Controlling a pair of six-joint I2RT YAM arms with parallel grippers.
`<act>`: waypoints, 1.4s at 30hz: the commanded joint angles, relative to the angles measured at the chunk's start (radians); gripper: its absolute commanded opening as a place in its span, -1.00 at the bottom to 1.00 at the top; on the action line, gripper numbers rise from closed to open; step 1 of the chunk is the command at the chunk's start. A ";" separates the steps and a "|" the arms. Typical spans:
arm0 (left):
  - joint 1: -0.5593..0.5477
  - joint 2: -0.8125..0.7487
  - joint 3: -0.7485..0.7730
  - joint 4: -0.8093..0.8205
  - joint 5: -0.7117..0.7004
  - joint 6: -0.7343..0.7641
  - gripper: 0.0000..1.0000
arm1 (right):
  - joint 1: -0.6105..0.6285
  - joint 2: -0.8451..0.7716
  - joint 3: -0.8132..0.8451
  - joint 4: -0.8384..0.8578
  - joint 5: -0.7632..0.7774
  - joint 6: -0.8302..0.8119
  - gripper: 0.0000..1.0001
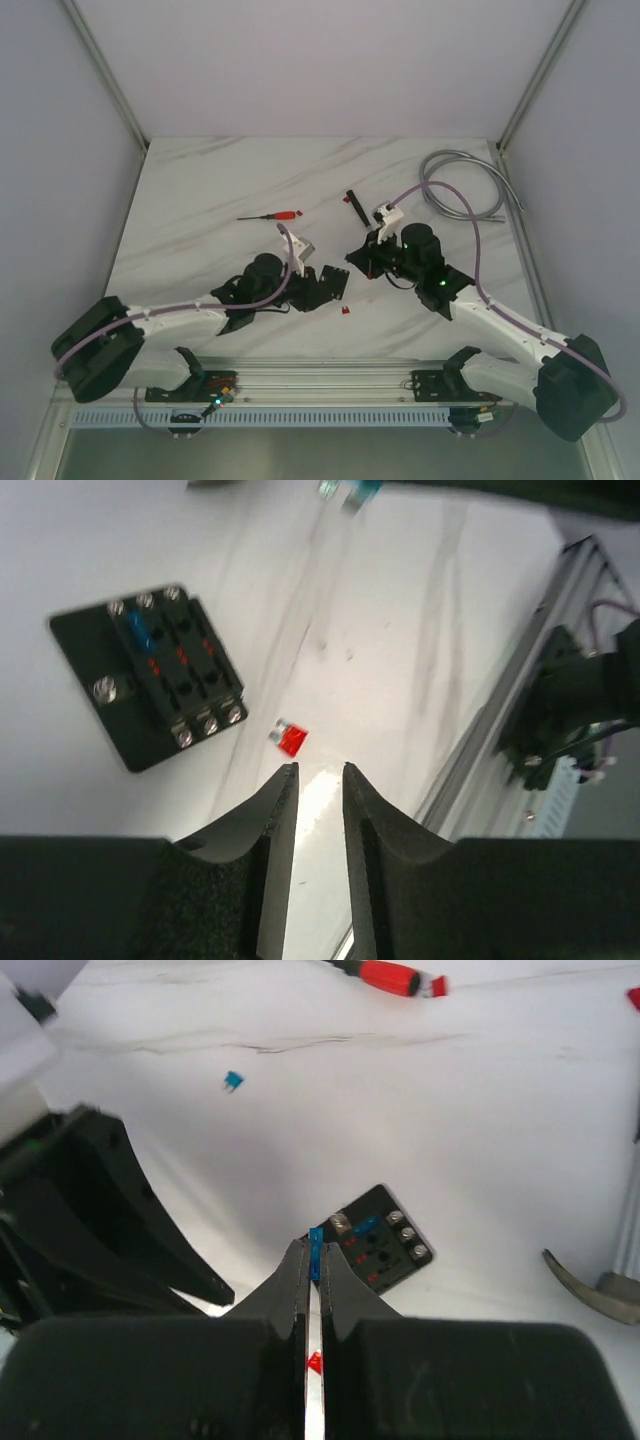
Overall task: Snap on the fuse box
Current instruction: Adjust the fuse box base at the center of the board.
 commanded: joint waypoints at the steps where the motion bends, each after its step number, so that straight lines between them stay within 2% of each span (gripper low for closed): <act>1: -0.042 0.090 0.030 -0.002 -0.117 -0.061 -0.38 | -0.005 -0.030 -0.016 -0.012 0.132 0.033 -1.00; 8: -0.072 0.265 0.075 -0.004 -0.193 -0.123 -0.71 | -0.006 -0.055 -0.029 -0.028 0.160 0.037 -1.00; 13: -0.076 0.362 0.110 0.008 -0.214 -0.150 -0.85 | -0.006 -0.075 -0.040 -0.024 0.167 0.039 -1.00; 18: -0.075 0.424 0.148 0.002 -0.253 -0.172 -0.90 | -0.008 -0.088 -0.049 -0.010 0.168 0.046 -1.00; 30: -0.076 0.537 0.270 0.002 -0.309 -0.198 -0.88 | -0.010 -0.066 -0.048 -0.022 0.201 0.047 -1.00; 35: -0.076 0.517 0.298 0.016 -0.251 -0.208 -0.71 | -0.008 -0.001 -0.015 -0.056 0.213 0.043 -1.00; 42: -0.042 0.367 0.253 -0.042 -0.265 -0.212 -0.39 | 0.025 0.100 0.025 -0.053 0.233 0.032 -1.00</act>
